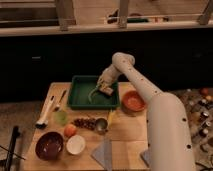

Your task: Place pepper in tray

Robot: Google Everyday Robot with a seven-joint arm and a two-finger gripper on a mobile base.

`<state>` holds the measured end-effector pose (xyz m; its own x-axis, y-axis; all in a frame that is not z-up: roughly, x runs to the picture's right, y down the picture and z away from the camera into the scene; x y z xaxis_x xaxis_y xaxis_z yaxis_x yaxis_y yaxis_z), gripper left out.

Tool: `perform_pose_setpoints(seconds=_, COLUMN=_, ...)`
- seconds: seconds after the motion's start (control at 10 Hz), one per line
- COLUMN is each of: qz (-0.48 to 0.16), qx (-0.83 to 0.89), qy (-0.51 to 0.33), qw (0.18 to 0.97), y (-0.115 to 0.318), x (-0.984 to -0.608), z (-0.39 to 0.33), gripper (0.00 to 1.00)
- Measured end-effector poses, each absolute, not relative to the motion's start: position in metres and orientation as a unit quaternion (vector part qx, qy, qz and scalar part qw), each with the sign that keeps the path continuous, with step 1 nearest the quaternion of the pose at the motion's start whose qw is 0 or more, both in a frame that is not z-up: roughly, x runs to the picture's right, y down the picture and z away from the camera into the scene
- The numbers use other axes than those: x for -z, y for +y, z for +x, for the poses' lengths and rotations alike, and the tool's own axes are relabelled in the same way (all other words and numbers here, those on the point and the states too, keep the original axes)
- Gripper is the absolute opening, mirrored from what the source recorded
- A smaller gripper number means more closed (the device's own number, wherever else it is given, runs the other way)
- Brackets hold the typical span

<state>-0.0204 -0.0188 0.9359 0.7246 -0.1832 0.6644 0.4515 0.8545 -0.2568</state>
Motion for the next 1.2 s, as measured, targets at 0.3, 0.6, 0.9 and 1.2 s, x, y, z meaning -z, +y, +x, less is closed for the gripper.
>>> perform_pose_setpoints(seconds=0.3, qz=-0.21, qx=0.174, qy=-0.328, qw=0.904, y=-0.0238, x=-0.9393, z=-0.0218, gripper=0.77)
perform_pose_setpoints(seconds=0.6, qz=-0.211, qx=0.174, qy=-0.328, qw=0.904, y=-0.0269, x=-0.9378, z=-0.0201, gripper=0.8)
perform_pose_setpoints(seconds=0.9, qz=-0.213, qx=0.178, qy=-0.327, qw=0.903, y=-0.0277, x=-0.9365, z=-0.0231, gripper=0.8)
perform_pose_setpoints(seconds=1.2, qz=-0.211, qx=0.187, qy=-0.328, qw=0.902, y=-0.029, x=-0.9348, z=-0.026, gripper=0.8)
